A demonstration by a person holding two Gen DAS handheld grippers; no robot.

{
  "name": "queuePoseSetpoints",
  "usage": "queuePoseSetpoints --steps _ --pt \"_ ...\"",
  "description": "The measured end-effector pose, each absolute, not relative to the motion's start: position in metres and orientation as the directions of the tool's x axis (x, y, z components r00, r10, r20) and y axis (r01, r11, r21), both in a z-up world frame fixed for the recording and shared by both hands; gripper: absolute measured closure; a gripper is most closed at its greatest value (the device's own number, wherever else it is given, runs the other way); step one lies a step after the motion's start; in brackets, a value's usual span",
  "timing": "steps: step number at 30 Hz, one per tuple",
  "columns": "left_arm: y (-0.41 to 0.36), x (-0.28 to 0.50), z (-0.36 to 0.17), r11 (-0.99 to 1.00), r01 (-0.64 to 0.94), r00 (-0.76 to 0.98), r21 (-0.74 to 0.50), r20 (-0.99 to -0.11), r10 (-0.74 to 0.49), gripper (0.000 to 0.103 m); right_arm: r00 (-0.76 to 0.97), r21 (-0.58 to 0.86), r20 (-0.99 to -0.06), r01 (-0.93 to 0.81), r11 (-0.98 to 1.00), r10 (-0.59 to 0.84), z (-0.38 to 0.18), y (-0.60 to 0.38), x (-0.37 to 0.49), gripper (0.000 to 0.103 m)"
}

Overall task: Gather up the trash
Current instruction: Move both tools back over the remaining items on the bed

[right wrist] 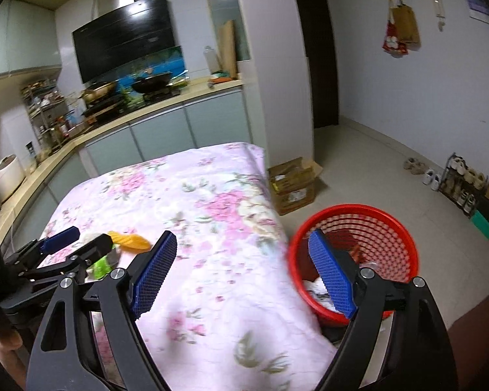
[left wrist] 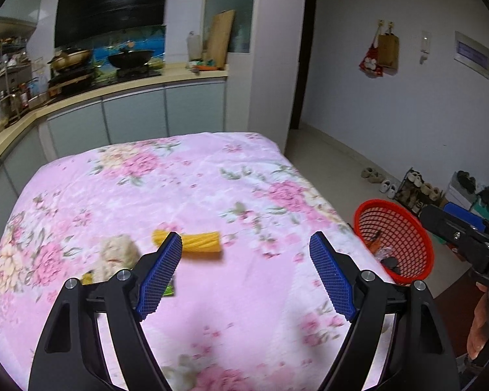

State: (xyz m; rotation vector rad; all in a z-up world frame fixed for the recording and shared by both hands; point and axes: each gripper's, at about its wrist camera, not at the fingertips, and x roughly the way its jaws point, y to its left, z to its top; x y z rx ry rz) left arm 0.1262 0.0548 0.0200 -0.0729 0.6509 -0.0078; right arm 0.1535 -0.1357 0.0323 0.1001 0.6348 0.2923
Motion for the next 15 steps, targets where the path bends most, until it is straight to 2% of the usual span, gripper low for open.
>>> queuePoseSetpoints --steps 7,10,15 --pt "0.094 0.116 0.013 0.992 -0.098 0.78 -0.076 -0.626 0.029 0.025 0.729 0.189 -0.584 -0.305 0.934 0.356 0.025 -0.102 0.158 0.023" --pt "0.108 0.113 0.01 0.988 -0.126 0.769 -0.086 -0.638 0.043 0.025 0.717 0.2 -0.587 -0.322 0.925 0.376 0.021 -0.092 0.159 0.018" --pt "0.133 0.108 0.002 0.98 -0.176 0.746 -0.096 -0.662 0.069 0.025 0.698 0.208 -0.591 -0.352 0.913 0.404 0.017 -0.078 0.161 0.018"
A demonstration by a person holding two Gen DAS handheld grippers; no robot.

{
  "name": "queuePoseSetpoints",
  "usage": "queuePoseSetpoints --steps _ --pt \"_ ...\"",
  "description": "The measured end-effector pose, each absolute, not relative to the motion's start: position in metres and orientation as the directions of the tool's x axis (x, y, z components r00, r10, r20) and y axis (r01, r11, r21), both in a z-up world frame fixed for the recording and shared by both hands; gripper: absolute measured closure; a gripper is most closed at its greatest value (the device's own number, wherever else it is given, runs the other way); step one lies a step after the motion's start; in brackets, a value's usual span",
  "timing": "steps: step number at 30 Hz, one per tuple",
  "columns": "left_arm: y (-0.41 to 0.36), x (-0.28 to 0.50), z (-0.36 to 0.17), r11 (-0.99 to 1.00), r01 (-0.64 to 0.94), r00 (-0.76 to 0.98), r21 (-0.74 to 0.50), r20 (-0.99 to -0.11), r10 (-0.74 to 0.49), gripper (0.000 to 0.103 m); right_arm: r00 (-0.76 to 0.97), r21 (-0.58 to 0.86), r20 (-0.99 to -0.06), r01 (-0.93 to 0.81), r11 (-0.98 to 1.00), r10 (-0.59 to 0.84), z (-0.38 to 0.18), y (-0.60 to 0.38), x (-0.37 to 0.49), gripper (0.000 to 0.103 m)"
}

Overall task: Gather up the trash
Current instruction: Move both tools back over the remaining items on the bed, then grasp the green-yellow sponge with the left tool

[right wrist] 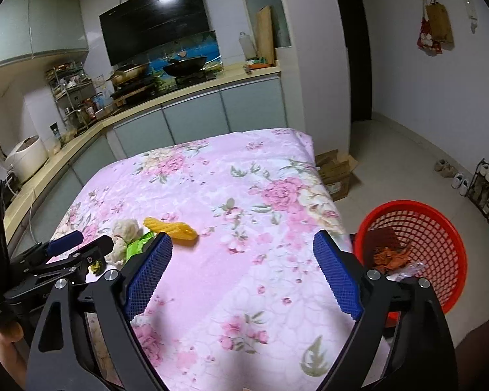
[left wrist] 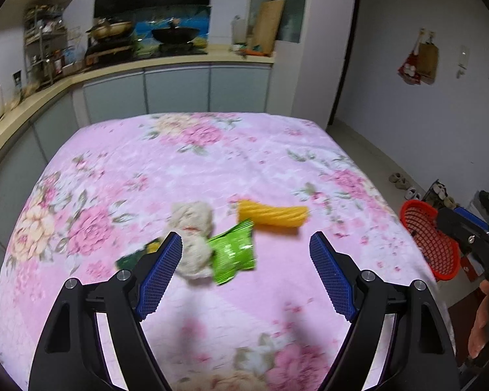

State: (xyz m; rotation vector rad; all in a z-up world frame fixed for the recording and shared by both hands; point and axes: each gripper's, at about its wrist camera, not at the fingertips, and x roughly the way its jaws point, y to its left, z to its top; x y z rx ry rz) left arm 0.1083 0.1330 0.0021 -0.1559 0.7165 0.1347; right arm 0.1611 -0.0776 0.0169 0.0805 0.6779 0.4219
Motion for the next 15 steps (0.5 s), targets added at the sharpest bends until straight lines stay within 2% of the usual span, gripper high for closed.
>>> queuePoseSetpoints --steps 5,10,15 --pt "0.174 0.097 -0.004 0.958 -0.261 0.726 -0.117 -0.678 0.115 0.025 0.681 0.214 -0.597 -0.374 0.902 0.424 0.011 -0.071 0.163 0.018" --pt "0.239 0.083 -0.005 0.893 -0.391 0.709 -0.221 -0.691 0.139 0.025 0.669 0.229 -0.608 -0.367 0.901 0.427 0.003 -0.075 0.168 0.018" --pt "0.272 0.075 -0.007 0.855 -0.446 0.701 -0.265 -0.697 0.15 0.025 0.655 0.245 -0.628 -0.345 0.906 0.419 -0.008 -0.083 0.174 0.018"
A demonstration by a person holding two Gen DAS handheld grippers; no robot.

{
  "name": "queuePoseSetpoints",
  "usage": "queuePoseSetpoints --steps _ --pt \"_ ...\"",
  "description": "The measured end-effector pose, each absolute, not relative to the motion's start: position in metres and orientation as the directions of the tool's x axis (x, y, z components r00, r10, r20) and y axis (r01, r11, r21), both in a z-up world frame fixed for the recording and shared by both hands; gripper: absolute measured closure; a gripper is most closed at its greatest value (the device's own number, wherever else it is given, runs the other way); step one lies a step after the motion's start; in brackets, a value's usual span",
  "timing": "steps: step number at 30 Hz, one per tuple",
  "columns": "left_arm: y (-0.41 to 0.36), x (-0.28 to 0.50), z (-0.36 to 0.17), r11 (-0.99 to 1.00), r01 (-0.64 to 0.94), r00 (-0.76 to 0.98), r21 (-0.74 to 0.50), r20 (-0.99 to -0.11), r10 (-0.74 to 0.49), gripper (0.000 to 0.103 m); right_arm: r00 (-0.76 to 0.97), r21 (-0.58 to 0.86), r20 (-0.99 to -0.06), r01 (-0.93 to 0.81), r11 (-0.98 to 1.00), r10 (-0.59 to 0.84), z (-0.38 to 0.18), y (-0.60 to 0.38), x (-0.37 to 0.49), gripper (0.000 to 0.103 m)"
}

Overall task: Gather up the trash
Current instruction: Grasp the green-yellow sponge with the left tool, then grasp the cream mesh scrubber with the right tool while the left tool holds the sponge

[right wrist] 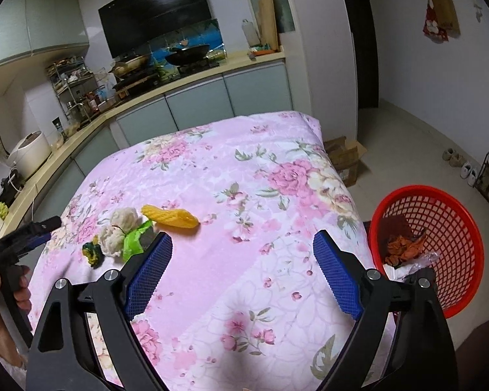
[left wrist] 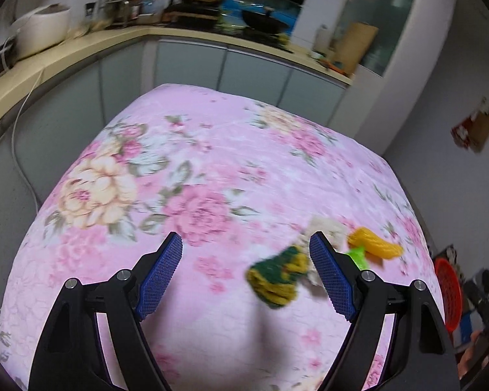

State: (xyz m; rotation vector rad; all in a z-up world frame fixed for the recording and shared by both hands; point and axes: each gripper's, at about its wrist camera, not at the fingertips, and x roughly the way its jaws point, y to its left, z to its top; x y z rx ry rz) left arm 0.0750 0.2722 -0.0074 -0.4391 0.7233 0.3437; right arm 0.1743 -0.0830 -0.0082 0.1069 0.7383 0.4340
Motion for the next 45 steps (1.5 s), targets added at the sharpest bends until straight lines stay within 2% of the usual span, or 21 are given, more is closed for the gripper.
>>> queuePoseSetpoints --steps 5,14,21,23,25,27,29,35,45 --pt "0.271 0.082 -0.025 0.864 -0.421 0.686 -0.276 -0.72 0.104 0.025 0.646 0.254 -0.637 -0.338 0.906 0.42 -0.013 -0.085 0.179 0.018" --pt "0.239 0.106 -0.059 0.941 -0.297 0.644 -0.163 -0.762 0.071 0.025 0.642 0.248 -0.649 -0.33 0.911 0.409 -0.017 -0.086 0.183 0.018" --pt "0.235 0.126 -0.072 0.962 -0.239 0.626 -0.134 -0.779 0.047 0.026 0.636 0.238 -0.662 -0.324 0.916 0.397 -0.021 -0.081 0.186 0.018" --pt "0.233 0.128 -0.072 0.966 -0.218 0.632 -0.139 -0.774 0.031 0.04 0.634 0.235 -0.665 -0.324 0.916 0.395 -0.022 -0.079 0.187 0.018" --pt "0.233 0.13 -0.074 0.967 -0.212 0.632 -0.145 -0.775 0.023 0.048 0.631 0.233 -0.669 -0.323 0.918 0.392 -0.023 -0.077 0.188 0.018" --pt "0.234 0.129 -0.074 0.966 -0.212 0.639 -0.151 -0.769 0.02 0.051 0.629 0.231 -0.671 -0.324 0.917 0.392 -0.024 -0.075 0.189 0.018" --pt "0.234 0.128 -0.073 0.965 -0.208 0.644 -0.157 -0.765 0.014 0.06 0.628 0.227 -0.673 -0.329 0.917 0.392 -0.024 -0.071 0.189 0.018" --pt "0.238 0.113 -0.071 0.962 -0.208 0.654 -0.177 -0.756 0.002 0.065 0.619 0.222 -0.675 -0.348 0.911 0.401 -0.024 -0.06 0.188 0.018" --pt "0.257 0.08 -0.05 0.937 -0.291 0.697 -0.193 -0.714 0.07 0.065 0.604 0.213 -0.683 -0.372 0.903 0.41 -0.027 -0.045 0.187 0.018"
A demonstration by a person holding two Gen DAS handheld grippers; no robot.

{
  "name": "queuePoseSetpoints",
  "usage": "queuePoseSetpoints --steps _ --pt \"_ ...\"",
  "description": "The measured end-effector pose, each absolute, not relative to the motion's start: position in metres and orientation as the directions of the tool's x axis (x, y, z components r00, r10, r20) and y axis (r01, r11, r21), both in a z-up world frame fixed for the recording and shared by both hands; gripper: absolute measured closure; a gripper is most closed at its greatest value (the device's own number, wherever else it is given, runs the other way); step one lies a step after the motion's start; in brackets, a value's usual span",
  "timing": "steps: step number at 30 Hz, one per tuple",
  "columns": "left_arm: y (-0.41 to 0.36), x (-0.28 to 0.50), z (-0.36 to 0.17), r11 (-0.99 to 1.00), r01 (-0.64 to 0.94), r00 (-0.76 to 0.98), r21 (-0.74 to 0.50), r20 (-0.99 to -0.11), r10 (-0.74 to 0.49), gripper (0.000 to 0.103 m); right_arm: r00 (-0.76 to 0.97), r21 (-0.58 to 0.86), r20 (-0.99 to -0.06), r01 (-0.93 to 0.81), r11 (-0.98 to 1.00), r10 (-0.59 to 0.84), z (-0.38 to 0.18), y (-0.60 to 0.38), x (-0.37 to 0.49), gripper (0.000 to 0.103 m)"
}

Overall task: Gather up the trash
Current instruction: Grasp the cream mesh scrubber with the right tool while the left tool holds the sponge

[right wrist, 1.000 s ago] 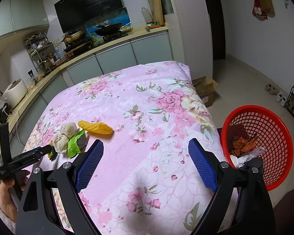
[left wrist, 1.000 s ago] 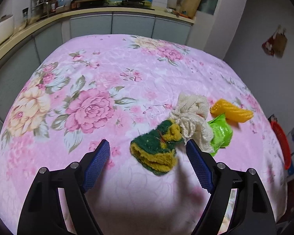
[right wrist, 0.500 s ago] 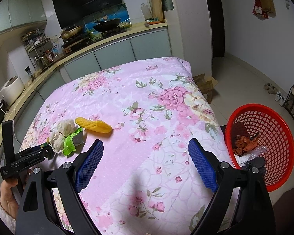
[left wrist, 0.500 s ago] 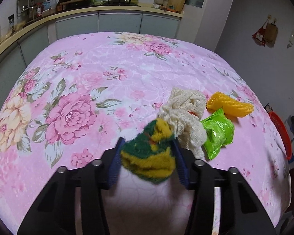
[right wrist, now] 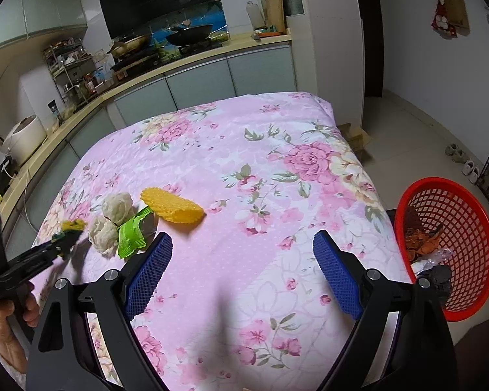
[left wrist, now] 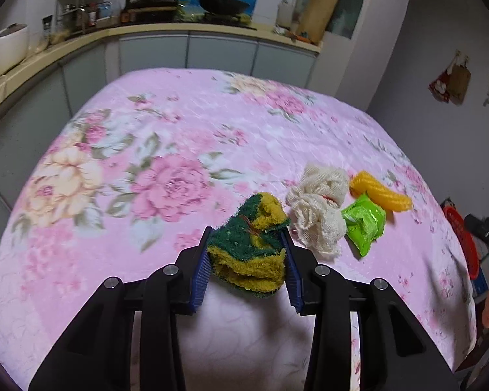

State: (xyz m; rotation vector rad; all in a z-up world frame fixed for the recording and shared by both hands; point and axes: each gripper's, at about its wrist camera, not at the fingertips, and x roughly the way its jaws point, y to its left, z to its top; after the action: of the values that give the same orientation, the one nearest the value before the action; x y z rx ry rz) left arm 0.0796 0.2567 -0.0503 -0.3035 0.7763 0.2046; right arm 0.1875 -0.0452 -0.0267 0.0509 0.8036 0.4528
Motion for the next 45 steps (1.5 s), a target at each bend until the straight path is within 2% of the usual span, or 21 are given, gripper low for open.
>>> queuePoseSetpoints --steps 6,17,27,37,39,45 --pt "0.267 0.068 -0.041 0.921 -0.338 0.711 -0.194 -0.694 0.115 0.065 0.591 0.194 -0.687 -0.411 0.891 0.422 -0.029 -0.025 0.188 0.018" --pt "0.28 0.065 -0.047 0.903 -0.363 0.707 -0.229 -0.699 0.107 0.065 0.559 0.162 -0.693 -0.493 0.855 0.454 -0.034 0.032 0.209 0.018" --pt "0.286 0.061 -0.048 0.896 -0.385 0.707 -0.222 -0.695 0.131 0.065 0.491 0.166 -0.684 -0.615 0.771 0.539 -0.031 0.1 0.209 0.018" --pt "0.291 0.055 -0.045 0.888 -0.404 0.711 -0.219 -0.686 0.154 0.065 0.432 0.108 -0.726 -0.697 0.709 0.535 -0.056 0.161 0.206 0.018" --pt "0.293 0.054 -0.044 0.885 -0.408 0.712 -0.223 -0.685 0.155 0.065 0.429 0.093 -0.734 -0.704 0.704 0.526 -0.061 0.167 0.206 0.02" --pt "0.295 0.052 -0.044 0.882 -0.414 0.712 -0.226 -0.684 0.159 0.065 0.405 0.081 -0.756 -0.721 0.688 0.514 -0.072 0.175 0.204 0.043"
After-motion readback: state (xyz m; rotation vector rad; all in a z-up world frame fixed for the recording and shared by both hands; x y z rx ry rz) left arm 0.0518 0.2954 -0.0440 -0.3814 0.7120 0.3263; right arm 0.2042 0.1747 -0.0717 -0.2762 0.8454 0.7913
